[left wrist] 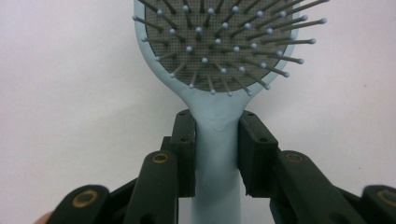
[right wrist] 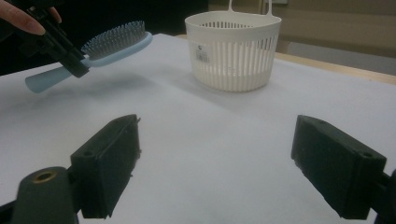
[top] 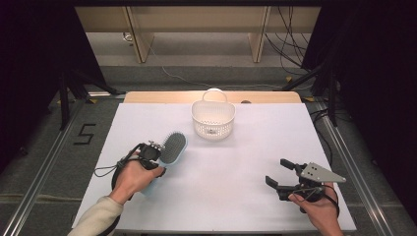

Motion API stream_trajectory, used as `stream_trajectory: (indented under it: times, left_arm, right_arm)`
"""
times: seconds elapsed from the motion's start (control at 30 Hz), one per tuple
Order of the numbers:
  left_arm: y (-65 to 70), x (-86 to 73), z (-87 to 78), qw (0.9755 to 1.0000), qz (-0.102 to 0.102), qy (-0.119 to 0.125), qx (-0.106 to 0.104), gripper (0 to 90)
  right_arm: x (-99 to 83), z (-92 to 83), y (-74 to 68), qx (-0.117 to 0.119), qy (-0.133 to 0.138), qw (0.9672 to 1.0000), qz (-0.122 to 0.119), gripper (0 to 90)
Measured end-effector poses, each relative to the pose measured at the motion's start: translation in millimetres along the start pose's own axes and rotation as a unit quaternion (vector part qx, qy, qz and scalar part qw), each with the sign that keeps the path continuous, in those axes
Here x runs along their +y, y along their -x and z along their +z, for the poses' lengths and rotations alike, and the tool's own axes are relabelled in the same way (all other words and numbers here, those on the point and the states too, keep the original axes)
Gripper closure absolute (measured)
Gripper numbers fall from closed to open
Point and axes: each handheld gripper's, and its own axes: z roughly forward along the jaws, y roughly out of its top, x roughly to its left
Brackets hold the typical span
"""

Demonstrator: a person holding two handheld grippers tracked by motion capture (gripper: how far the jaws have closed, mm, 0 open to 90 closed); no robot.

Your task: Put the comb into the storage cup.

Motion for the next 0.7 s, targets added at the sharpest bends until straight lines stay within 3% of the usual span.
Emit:
stream_trajectory:
  times: [0.33,0.7]
  left_arm:
    - [-0.2,2.3,-5.5,0.9978,-0.009,0.066,0.002,69.9]
    - [-1.1,3.9,-8.4,0.994,-0.01,0.109,0.002,69.9]
  right_arm:
    - [0.1,0.0,-0.1,0.001,0.001,1.0,0.0,16.1]
    - [0.2,0.0,-0.4,0.0,0.002,1.0,-0.001,16.0]
